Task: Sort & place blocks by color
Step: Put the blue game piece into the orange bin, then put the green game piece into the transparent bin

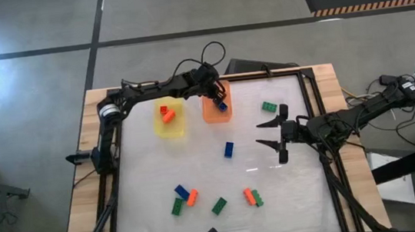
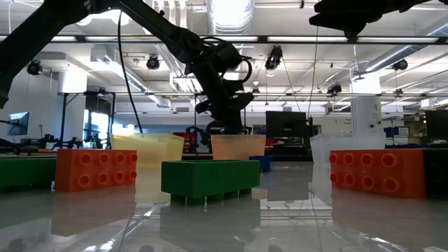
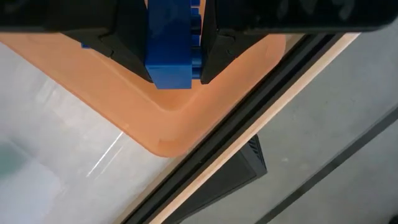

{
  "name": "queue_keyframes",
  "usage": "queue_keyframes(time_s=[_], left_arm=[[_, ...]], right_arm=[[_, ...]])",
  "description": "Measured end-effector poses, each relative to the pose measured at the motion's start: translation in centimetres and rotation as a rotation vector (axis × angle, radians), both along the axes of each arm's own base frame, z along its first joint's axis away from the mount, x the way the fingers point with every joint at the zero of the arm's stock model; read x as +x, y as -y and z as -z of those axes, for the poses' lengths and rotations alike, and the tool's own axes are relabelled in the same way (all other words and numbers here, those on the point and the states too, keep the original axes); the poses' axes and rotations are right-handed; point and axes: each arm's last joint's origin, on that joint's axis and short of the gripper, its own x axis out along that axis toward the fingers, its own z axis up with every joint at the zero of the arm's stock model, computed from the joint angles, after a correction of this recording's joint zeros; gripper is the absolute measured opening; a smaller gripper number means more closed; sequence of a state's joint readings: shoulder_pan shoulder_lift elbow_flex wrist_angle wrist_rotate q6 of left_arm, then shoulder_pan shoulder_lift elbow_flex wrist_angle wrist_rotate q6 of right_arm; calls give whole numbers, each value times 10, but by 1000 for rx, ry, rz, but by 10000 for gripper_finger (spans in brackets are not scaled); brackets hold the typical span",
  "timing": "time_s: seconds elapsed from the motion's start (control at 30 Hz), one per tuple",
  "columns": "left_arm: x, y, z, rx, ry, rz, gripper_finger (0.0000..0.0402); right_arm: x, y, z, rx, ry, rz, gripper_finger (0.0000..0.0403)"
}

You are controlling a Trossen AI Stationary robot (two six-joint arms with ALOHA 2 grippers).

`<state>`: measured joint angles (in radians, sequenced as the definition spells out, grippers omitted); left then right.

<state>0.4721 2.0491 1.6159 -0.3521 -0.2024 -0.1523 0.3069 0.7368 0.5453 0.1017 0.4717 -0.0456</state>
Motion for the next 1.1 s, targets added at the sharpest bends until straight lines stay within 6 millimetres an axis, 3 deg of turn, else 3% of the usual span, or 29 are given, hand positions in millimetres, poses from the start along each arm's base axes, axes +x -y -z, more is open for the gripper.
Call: queue_keyframes(time_s=[0.43,0.8,0.93,1.1], left_arm=[[0,0,0,-10,19,-17,97],[1,0,-3,-4,30,-16,179],[-1,7,-22,17,69,9,189],[-8,34,-58,64,96,91,189]], right_arm=[[0,0,0,0,-1,0,219],[0,0,0,0,-1,0,219],[0,0,0,0,-1,0,219],[0,0,2,-4,-15,0,219]])
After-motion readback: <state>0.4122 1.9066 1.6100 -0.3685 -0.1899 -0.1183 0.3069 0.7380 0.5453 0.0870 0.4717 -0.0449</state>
